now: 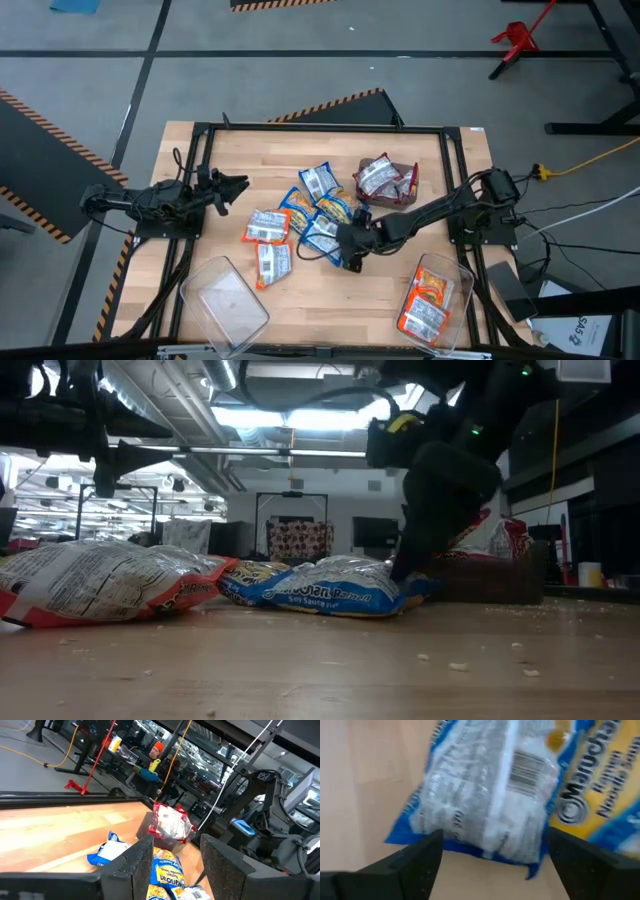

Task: Sort Maruchan noodles
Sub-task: Put the blue noodle pack into the left transparent bin

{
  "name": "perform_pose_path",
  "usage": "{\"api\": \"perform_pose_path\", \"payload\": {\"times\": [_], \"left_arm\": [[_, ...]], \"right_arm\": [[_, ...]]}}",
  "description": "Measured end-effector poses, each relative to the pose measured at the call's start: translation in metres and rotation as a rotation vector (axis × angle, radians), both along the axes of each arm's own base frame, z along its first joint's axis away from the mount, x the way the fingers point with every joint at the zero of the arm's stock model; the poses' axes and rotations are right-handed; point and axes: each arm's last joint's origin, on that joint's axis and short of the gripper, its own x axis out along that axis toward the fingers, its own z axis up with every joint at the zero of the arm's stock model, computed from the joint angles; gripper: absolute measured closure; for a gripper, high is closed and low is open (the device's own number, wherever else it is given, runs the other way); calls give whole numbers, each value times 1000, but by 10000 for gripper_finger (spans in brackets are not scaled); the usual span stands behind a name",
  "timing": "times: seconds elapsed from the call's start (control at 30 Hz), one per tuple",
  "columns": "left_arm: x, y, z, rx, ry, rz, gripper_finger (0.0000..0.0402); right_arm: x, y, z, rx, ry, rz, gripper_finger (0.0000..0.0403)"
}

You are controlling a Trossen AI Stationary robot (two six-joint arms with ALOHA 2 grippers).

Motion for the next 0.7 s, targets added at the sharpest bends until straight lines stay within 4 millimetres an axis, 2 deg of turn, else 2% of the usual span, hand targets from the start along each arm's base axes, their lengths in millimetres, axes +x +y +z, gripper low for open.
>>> {"api": "perform_pose_path", "payload": {"times": [0.2,0.43,0.57,0.7], "left_arm": [[0,0,0,1,2,1,243],[0,0,0,1,6,3,243],[0,0,-1,1,9,7,243],[0,0,-1,1,9,8,243]], "right_arm": [[-2,-3,-1,-57,32,31,50],[-1,-2,-14,-73,65,86,51],[3,-1,-18,-71,39,85,75],[5,0,-22,-69,34,79,125]]}}
